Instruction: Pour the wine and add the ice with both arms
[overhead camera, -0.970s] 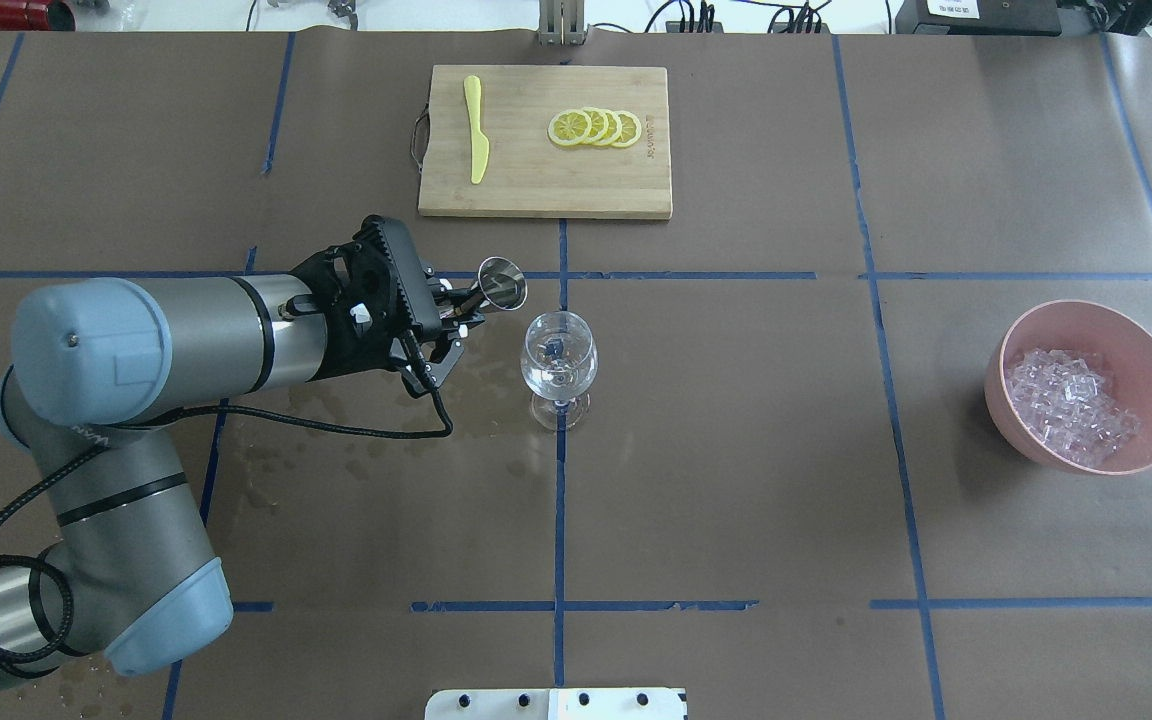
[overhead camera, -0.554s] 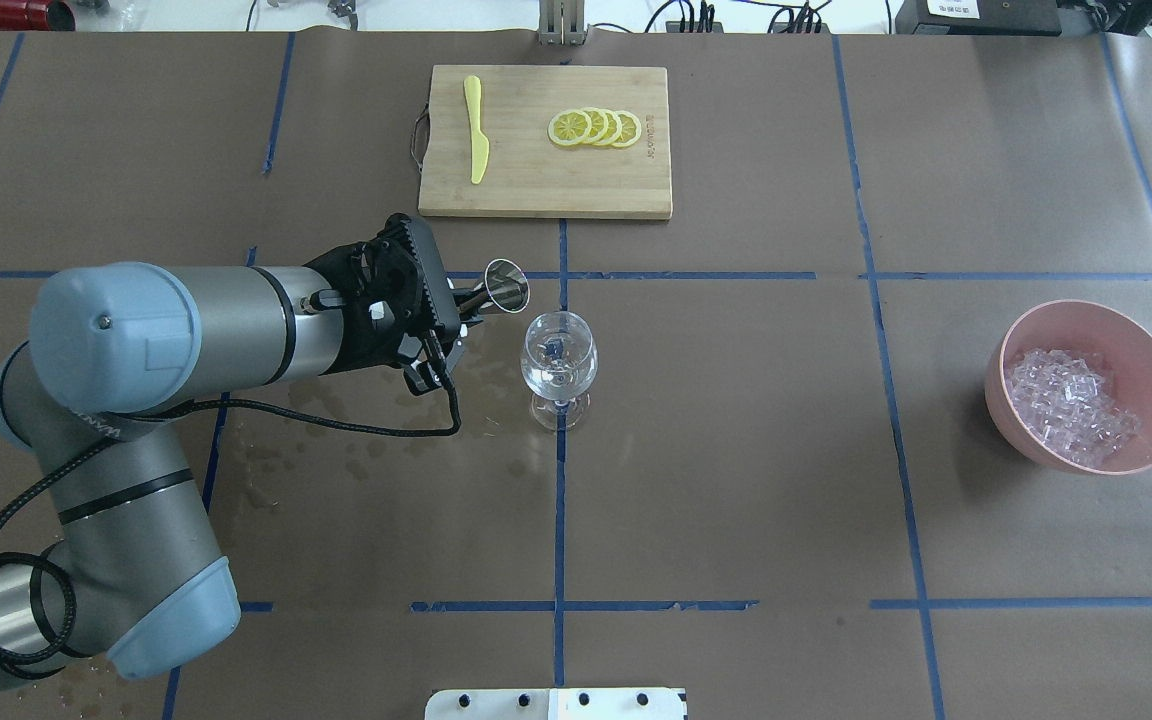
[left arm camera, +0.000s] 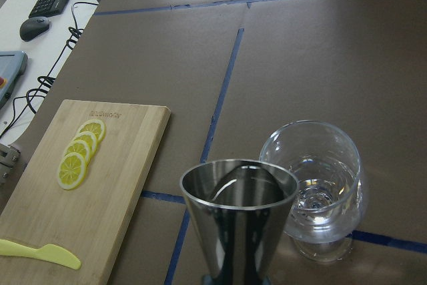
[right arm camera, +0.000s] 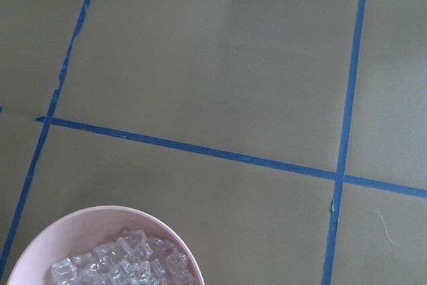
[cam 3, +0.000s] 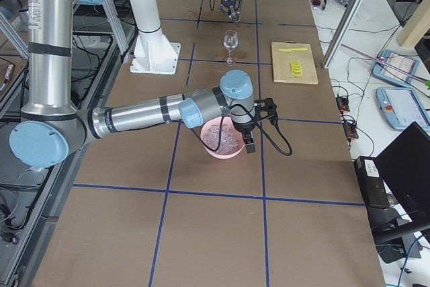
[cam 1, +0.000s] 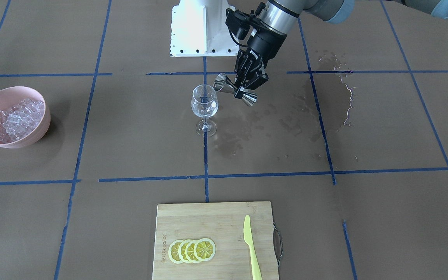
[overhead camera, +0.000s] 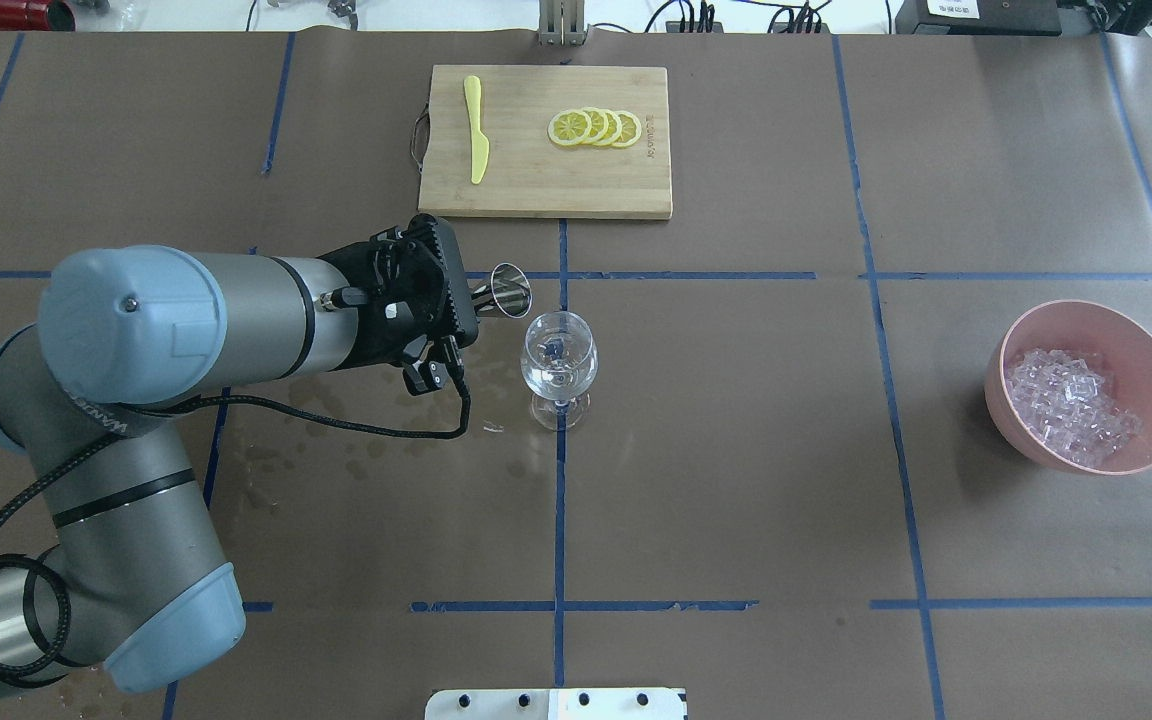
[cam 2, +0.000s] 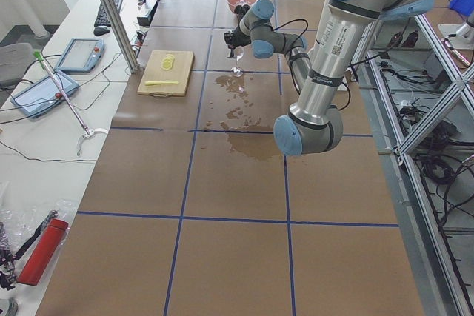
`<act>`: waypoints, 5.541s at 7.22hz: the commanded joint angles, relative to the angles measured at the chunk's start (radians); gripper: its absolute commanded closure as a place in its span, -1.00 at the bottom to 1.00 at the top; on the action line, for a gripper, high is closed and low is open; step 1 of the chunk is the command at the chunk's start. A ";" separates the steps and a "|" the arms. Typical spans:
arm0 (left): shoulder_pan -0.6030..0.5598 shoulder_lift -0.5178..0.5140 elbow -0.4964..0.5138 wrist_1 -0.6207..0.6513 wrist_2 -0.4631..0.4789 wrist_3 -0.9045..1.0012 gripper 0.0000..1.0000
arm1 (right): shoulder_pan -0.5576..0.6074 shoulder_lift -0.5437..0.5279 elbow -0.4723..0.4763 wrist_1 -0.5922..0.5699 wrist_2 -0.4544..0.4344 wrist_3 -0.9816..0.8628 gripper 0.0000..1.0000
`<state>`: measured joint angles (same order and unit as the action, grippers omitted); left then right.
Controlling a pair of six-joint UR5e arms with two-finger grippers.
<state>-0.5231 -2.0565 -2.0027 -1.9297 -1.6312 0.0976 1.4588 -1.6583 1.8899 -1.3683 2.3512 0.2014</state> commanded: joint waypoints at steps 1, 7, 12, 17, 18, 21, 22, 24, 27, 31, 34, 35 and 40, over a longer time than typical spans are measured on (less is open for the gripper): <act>0.003 -0.019 -0.002 0.073 0.007 0.037 1.00 | 0.000 -0.001 0.000 0.000 0.000 0.000 -1.00; 0.044 -0.126 -0.002 0.291 0.074 0.103 1.00 | 0.000 -0.001 -0.009 0.000 -0.001 0.001 -1.00; 0.095 -0.137 -0.053 0.402 0.201 0.198 1.00 | 0.000 -0.001 -0.018 0.000 -0.001 0.001 -1.00; 0.144 -0.166 -0.053 0.501 0.355 0.269 1.00 | 0.000 0.000 -0.025 0.000 0.000 0.003 -1.00; 0.159 -0.190 -0.053 0.536 0.370 0.271 1.00 | 0.000 0.000 -0.026 0.000 -0.001 0.003 -1.00; 0.183 -0.215 -0.048 0.609 0.441 0.281 1.00 | 0.000 -0.001 -0.032 0.000 -0.001 0.003 -1.00; 0.186 -0.217 -0.048 0.616 0.456 0.298 1.00 | 0.000 -0.001 -0.032 0.000 -0.001 0.003 -1.00; 0.187 -0.234 -0.038 0.644 0.484 0.307 1.00 | 0.000 -0.001 -0.035 0.000 -0.001 0.003 -1.00; 0.190 -0.241 -0.034 0.643 0.484 0.314 1.00 | 0.000 -0.001 -0.040 0.000 -0.001 0.003 -1.00; 0.170 -0.112 -0.135 0.357 0.468 0.197 1.00 | 0.000 0.002 -0.040 0.000 0.000 0.001 -1.00; 0.157 -0.018 -0.163 0.203 0.395 0.024 1.00 | 0.000 0.002 -0.037 0.002 0.000 0.003 -1.00; 0.129 0.007 -0.163 0.136 0.322 -0.174 1.00 | 0.000 0.002 -0.035 0.002 0.000 0.001 -1.00; 0.043 0.399 -0.177 -0.387 0.246 -0.536 1.00 | 0.000 0.003 -0.038 0.015 0.000 0.001 -1.00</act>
<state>-0.4762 -1.7746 -2.1844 -2.1506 -1.3857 -0.2788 1.4588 -1.6552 1.8516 -1.3536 2.3516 0.2025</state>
